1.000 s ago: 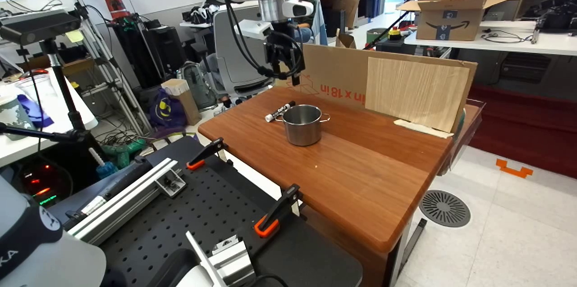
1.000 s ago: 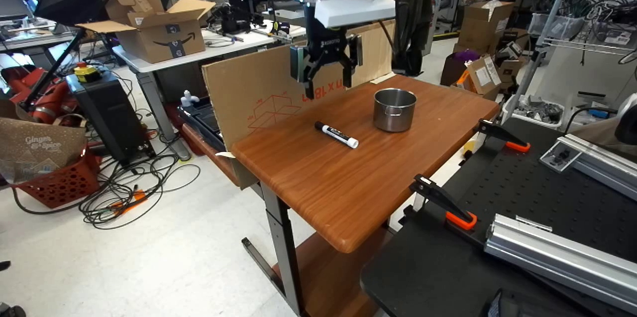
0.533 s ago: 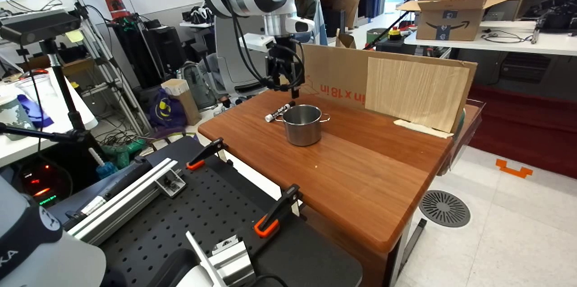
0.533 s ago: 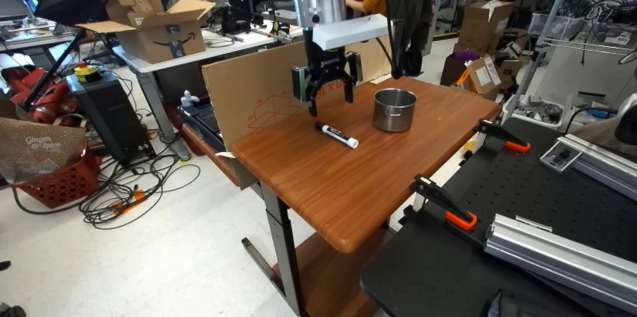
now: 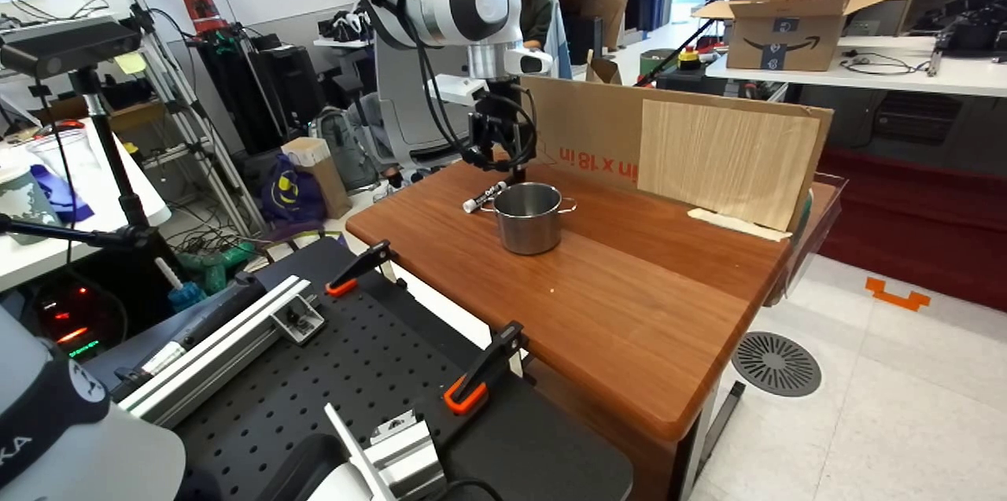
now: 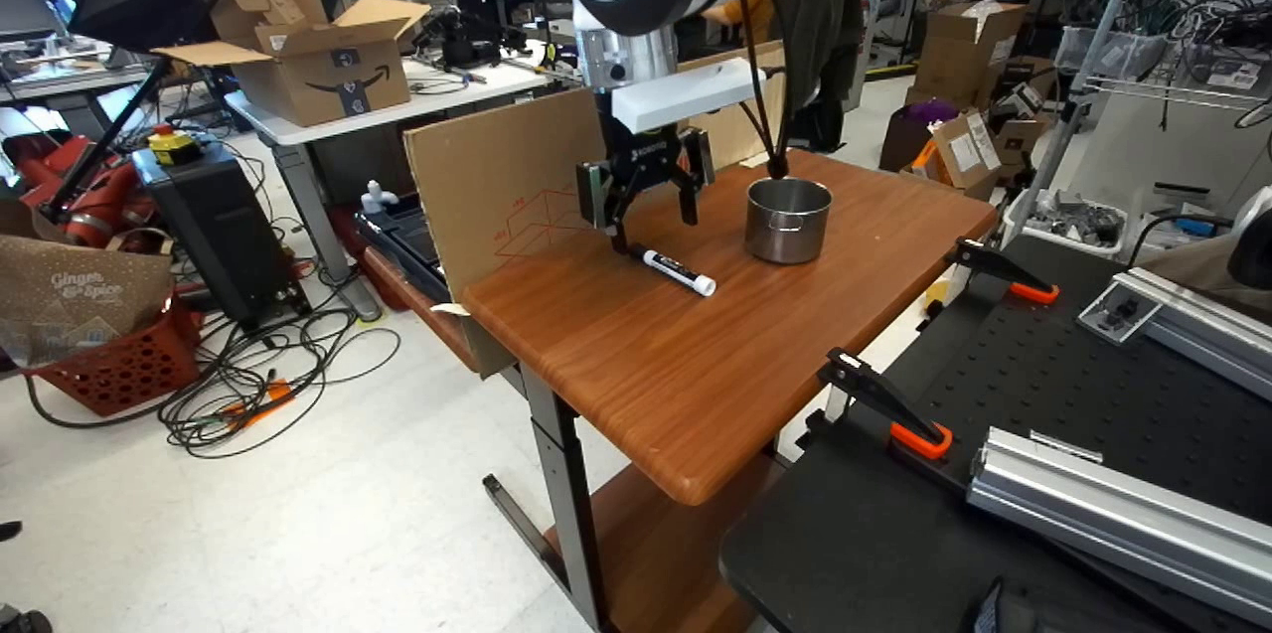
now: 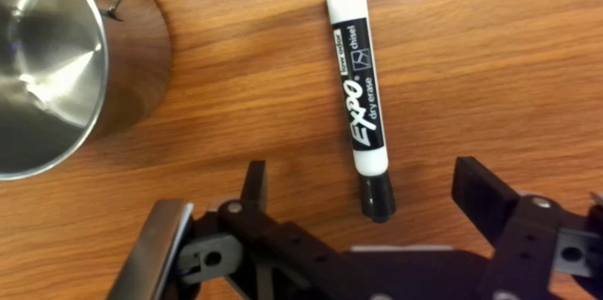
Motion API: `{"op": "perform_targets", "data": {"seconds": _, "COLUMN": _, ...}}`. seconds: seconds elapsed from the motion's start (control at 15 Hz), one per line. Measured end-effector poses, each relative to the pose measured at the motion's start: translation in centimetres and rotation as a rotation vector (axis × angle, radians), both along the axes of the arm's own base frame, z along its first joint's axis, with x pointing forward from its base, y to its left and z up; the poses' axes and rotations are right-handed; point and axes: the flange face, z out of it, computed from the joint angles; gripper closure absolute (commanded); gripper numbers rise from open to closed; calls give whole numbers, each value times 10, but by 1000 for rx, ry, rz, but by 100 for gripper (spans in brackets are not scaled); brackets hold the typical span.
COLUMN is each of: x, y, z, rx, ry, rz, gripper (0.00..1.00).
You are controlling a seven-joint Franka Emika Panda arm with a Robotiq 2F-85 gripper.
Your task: Put the marker in the pot
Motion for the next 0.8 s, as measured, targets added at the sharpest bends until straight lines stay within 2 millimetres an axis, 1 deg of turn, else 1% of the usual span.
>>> {"op": "perform_targets", "data": {"seconds": 0.13, "x": 3, "y": 0, "z": -6, "rx": -3, "ry": 5, "rz": 0, "gripper": 0}}
{"op": "perform_targets", "data": {"seconds": 0.2, "x": 3, "y": 0, "z": -10, "rx": -6, "ry": 9, "rz": 0, "gripper": 25}}
{"op": "perform_targets", "data": {"seconds": 0.27, "x": 4, "y": 0, "z": -13, "rx": -8, "ry": 12, "rz": 0, "gripper": 28}}
{"op": "perform_targets", "data": {"seconds": 0.33, "x": 5, "y": 0, "z": -16, "rx": -10, "ry": 16, "rz": 0, "gripper": 34}}
{"op": "perform_targets", "data": {"seconds": 0.4, "x": 6, "y": 1, "z": -18, "rx": -13, "ry": 21, "rz": 1, "gripper": 44}}
{"op": "perform_targets", "data": {"seconds": 0.53, "x": 7, "y": 2, "z": -21, "rx": -19, "ry": 25, "rz": 5, "gripper": 58}}
{"op": "perform_targets", "data": {"seconds": 0.8, "x": 10, "y": 9, "z": -17, "rx": -19, "ry": 22, "rz": 14, "gripper": 88}}
